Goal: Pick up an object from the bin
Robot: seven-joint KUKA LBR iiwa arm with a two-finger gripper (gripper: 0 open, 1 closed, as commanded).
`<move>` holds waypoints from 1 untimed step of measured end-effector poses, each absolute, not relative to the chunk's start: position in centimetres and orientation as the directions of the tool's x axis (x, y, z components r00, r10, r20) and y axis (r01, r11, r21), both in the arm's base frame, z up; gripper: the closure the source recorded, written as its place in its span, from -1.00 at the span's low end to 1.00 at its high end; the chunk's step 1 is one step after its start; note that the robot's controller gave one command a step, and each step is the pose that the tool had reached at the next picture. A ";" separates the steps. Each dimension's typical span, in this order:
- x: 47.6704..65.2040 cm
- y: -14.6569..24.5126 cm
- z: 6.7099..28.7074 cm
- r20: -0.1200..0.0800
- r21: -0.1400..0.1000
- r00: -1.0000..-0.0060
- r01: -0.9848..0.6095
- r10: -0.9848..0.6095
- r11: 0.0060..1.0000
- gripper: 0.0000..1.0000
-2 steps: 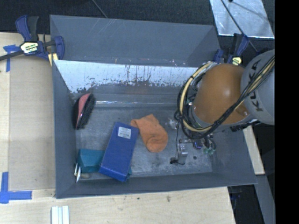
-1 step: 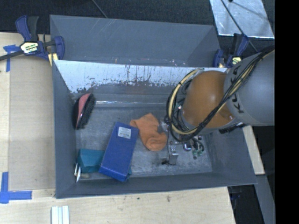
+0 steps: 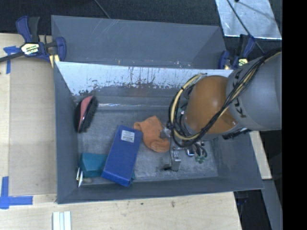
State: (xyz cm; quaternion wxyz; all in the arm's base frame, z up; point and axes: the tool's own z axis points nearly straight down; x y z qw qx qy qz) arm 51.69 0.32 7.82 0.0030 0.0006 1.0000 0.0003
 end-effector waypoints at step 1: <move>49.1 5.2 7.1 -0.001 0.000 -0.951 -0.308 -0.308 0.951 1.00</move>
Offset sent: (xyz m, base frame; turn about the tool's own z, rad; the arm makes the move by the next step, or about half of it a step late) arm 0.0000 0.0000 0.0000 0.0000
